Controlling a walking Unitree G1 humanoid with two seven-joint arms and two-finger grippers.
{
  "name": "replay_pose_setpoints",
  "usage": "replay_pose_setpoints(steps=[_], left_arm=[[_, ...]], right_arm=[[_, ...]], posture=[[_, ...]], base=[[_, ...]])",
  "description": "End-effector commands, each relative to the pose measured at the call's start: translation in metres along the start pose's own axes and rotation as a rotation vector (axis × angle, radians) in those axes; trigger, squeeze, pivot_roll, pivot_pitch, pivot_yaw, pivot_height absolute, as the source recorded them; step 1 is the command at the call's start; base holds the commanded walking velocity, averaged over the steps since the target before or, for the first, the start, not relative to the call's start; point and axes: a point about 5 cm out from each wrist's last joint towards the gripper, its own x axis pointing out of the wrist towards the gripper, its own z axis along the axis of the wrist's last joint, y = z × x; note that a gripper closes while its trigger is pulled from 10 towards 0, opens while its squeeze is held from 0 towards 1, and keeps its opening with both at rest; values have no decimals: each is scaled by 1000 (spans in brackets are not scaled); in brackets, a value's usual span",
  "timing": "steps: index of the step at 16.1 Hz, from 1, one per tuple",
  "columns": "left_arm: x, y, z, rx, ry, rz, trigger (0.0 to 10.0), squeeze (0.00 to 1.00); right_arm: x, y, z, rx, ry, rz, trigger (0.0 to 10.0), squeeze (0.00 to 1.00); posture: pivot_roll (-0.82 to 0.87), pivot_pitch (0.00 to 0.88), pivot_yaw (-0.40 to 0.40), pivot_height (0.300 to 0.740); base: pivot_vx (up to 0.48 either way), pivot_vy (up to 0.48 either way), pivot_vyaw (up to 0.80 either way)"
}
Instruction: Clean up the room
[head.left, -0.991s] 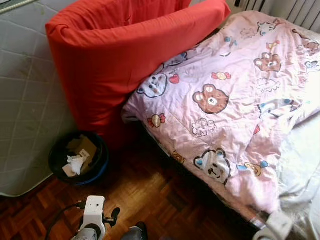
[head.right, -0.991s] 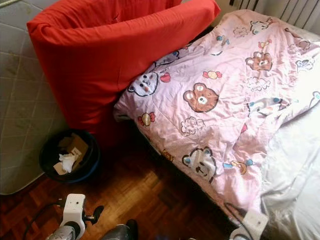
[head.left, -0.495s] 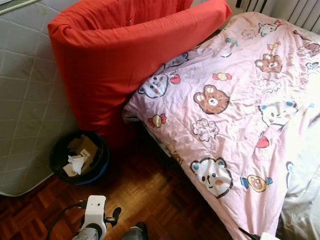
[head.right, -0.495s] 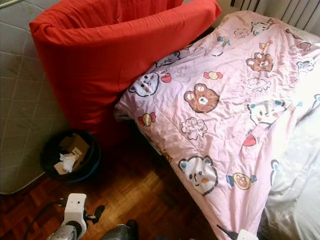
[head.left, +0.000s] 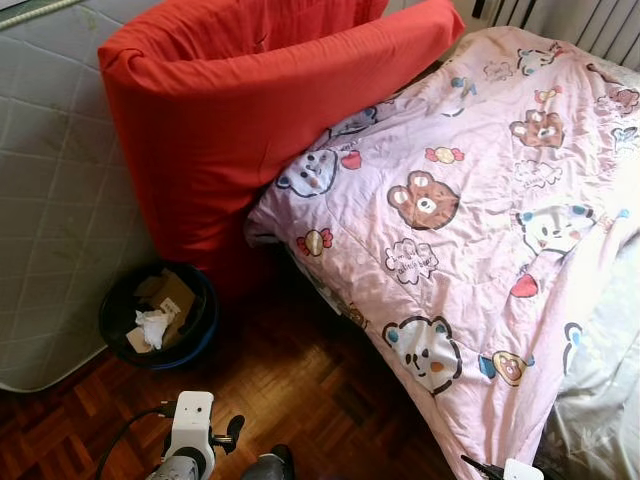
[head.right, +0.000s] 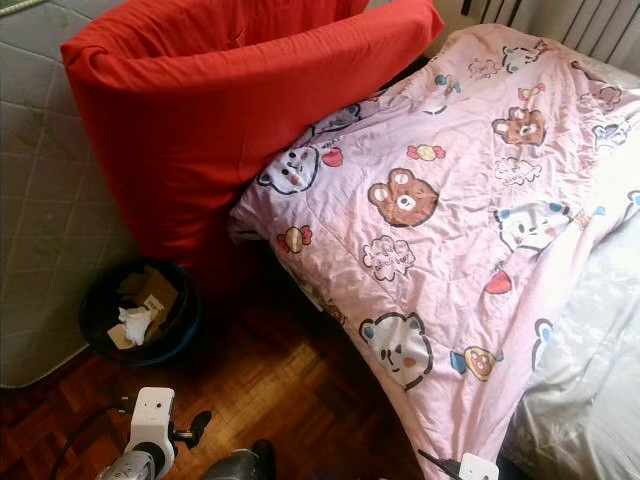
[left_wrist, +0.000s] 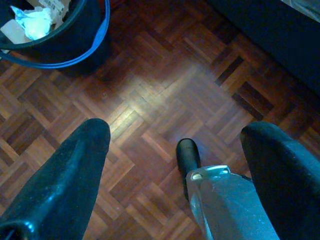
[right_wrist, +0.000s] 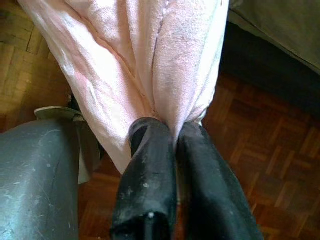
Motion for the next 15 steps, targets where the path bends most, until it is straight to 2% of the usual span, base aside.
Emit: replay_pose_setpoints(steps=[1,8,10,11,12,13,14,15], left_arm=[[-5,2,-14,-3,59,4,10000,0],[-6,6,-14,-3,57,12,10000,0],[-6,7,-14,-4,59,14,10000,0],[-6,7,-14,-4,61,16,10000,0],[-6,7,-14,-4,61,17,10000,0],[-6,7,-15,-2,65,18,10000,0],[-7,8,-16,-4,72,23,10000,0],[-7,8,-16,-6,75,26,10000,0]], right_arm=[[-1,-4,-12,-2,36,-13,10000,1000],[1,-12,0,13,-35,-77,10000,1000],[1,-8,12,65,-101,-40,10000,1000],[0,5,19,52,-131,60,10000,0],[-1,8,20,45,-134,83,10000,0],[-1,13,23,0,-153,117,10000,0],[-2,17,26,-89,-188,138,10000,0],[-2,17,27,-126,-195,137,10000,0]], posture=[[139,206,-3,740],[146,206,2,740],[146,207,4,740],[144,206,5,740],[142,206,5,740],[141,205,6,740],[147,198,6,740],[148,197,6,740]], base=[[0,0,0],[0,0,0],[0,0,0],[0,0,0],[0,0,0],[0,0,0],[0,0,575],[0,0,738]])
